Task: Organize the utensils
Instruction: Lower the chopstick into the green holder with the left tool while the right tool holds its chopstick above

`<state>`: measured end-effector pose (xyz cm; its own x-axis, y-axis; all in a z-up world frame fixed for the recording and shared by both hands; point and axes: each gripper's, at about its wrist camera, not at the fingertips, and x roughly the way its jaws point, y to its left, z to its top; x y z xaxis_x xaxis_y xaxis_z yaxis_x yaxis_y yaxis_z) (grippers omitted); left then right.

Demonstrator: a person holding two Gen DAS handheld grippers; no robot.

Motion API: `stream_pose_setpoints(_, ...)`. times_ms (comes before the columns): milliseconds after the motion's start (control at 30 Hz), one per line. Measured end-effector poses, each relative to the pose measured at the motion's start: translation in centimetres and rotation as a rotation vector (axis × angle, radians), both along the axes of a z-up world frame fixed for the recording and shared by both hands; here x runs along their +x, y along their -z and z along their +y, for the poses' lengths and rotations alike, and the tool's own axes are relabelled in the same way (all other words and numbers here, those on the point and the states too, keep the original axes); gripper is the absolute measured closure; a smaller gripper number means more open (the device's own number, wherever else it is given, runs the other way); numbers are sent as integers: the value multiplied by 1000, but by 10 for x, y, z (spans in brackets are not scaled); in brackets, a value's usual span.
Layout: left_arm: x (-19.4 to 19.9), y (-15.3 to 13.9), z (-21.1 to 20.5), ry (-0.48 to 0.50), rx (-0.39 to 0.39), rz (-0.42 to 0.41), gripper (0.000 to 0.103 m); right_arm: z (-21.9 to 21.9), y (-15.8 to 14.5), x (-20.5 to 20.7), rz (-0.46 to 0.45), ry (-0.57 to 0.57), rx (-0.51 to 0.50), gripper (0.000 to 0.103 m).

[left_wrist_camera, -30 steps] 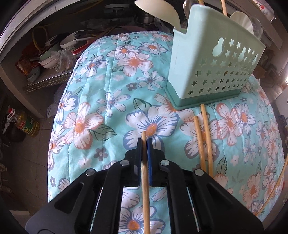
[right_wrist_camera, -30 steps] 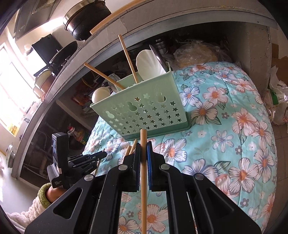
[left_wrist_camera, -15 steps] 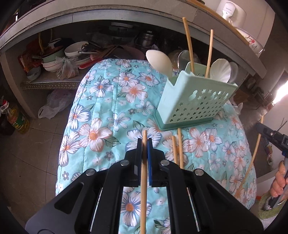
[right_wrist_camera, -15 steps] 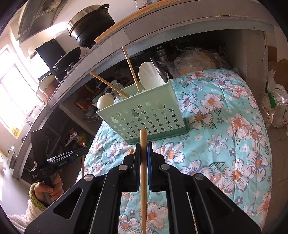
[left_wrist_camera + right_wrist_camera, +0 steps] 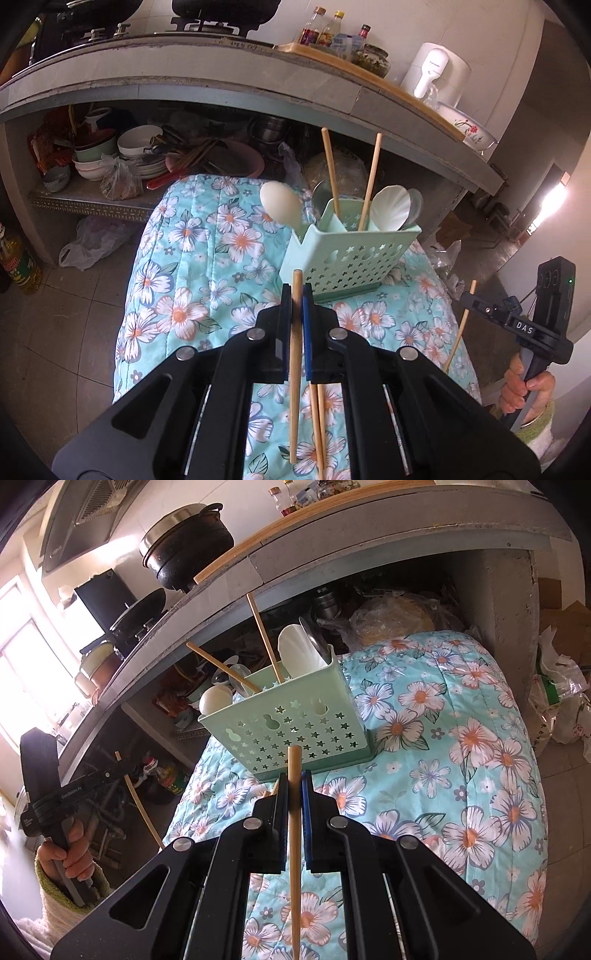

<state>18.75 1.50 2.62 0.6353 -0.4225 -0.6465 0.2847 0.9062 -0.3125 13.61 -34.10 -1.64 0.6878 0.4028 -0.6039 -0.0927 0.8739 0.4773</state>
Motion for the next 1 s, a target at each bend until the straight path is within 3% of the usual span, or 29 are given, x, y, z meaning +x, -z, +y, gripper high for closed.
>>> stream_pose_setpoints(600,2,-102,-22,9,-113,-330,98,-10,-9,-10,-34,5,42,96)
stream_pose_setpoints(900,28,-132,-30,-33,-198,-419,98,-10,-6,-6,-28,-5,63,96)
stream_pose_setpoints(1000,43,-134,-39,-43,-192,-432,98,-12,-7,-5,-30,-4,76,96)
